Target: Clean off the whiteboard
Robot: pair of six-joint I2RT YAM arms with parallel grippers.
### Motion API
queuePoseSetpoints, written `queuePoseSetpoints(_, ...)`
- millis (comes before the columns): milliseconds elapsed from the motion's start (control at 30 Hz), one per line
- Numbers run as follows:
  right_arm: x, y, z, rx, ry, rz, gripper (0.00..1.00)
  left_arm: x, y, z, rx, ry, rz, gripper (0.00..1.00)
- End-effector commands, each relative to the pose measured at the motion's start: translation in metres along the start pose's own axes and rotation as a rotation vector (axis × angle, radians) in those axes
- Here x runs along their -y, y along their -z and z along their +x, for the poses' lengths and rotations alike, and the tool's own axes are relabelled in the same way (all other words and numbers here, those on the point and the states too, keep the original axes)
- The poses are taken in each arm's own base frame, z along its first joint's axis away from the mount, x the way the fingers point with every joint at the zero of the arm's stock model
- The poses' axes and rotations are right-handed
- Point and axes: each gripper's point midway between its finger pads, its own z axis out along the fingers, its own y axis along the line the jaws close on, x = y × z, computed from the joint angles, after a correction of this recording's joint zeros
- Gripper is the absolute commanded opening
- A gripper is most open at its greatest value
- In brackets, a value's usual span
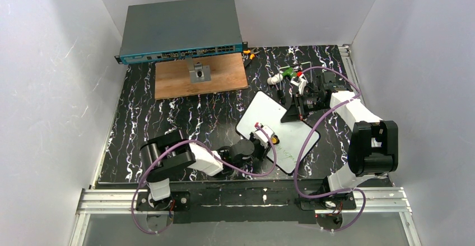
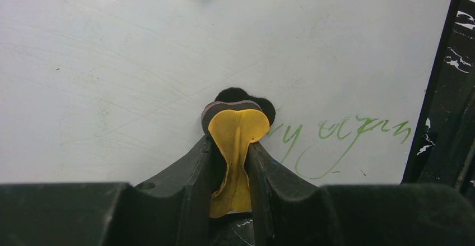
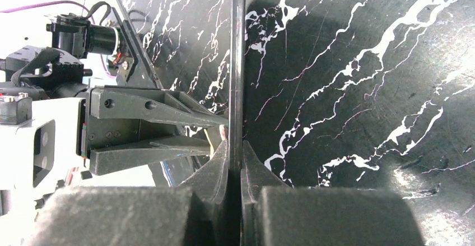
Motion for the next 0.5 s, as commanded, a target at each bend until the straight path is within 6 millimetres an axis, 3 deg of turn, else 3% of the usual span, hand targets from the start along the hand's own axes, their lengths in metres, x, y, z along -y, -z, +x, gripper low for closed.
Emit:
queuePoseSetpoints(0,-0.032,-0.001,-0.006,0.030,0.002,-0.144,0.01,-0.012,-0.009,-0.017,0.042,0.032,-0.031,0.00)
queuePoseSetpoints(200,-0.033,0.000,-0.007,0.032,0.003,-0.148,0.01,-0.051,0.006,-0.032,0.096,0.110,-0.119,0.00)
queuePoseSetpoints(367,-0.033,0.000,-0.006,0.032,0.004,-0.146,0.01,-0.038,0.004,-0.030,0.081,0.109,-0.049,0.00)
queuePoseSetpoints(467,-0.032,0.000,-0.006,0.031,0.004,-0.144,0.01,-0.016,-0.001,-0.030,0.070,0.082,0.017,0.00)
